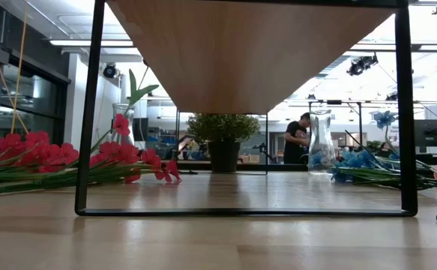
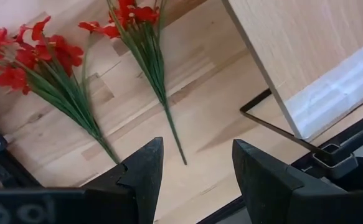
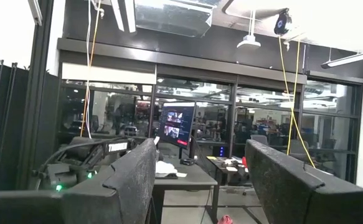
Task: Pick and place flowers into a vace then onto a shelf
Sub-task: Put the right orange flowers into the left transparent vase
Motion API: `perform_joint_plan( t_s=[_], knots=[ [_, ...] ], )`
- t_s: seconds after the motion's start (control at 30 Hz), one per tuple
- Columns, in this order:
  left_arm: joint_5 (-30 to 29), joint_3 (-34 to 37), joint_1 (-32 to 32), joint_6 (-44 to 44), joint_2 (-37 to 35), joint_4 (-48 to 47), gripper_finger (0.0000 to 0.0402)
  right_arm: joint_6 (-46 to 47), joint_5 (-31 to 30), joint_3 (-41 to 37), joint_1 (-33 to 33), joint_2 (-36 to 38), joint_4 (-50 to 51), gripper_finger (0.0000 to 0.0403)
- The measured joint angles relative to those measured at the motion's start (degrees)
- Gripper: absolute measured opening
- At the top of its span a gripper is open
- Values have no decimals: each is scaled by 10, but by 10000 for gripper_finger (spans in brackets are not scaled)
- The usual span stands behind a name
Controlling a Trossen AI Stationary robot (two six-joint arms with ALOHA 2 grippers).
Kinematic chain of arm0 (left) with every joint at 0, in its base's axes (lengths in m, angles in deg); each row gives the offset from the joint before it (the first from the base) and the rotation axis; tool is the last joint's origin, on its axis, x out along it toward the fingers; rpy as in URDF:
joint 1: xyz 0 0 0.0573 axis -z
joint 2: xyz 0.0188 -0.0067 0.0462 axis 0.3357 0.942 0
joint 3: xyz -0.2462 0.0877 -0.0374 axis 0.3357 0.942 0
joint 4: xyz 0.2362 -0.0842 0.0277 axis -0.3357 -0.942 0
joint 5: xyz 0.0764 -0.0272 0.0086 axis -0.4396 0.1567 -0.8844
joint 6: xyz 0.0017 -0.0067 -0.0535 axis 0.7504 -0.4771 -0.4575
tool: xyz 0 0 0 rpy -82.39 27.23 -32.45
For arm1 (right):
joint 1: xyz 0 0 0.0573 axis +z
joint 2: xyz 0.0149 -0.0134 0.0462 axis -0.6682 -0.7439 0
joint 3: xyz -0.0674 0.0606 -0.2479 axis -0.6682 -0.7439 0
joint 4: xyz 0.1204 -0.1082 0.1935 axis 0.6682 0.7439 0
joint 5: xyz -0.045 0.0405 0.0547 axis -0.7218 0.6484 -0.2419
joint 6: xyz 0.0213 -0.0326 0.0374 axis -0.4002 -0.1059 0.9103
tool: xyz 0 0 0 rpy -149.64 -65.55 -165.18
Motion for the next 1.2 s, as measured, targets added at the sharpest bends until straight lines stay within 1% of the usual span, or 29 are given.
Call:
perform_joint_plan(
  t_s=[0.17,0.33,0.53,0.67,0.97,1.2],
  knots=[
    [-26,0,0,-2,5,4,225,1,0,0,0,0,5,236],
    [-29,0,0,1,20,8,225,1,1,0,0,0,8,236],
    [-24,0,0,14,60,16,225,1,1,0,0,0,9,236],
    [-8,2,0,15,89,16,225,-1,1,0,0,0,9,236],
    [-6,2,0,14,104,19,225,-2,1,0,0,2,10,236],
    [-46,2,28,-10,104,23,225,-2,1,0,0,2,20,236]
  ],
)
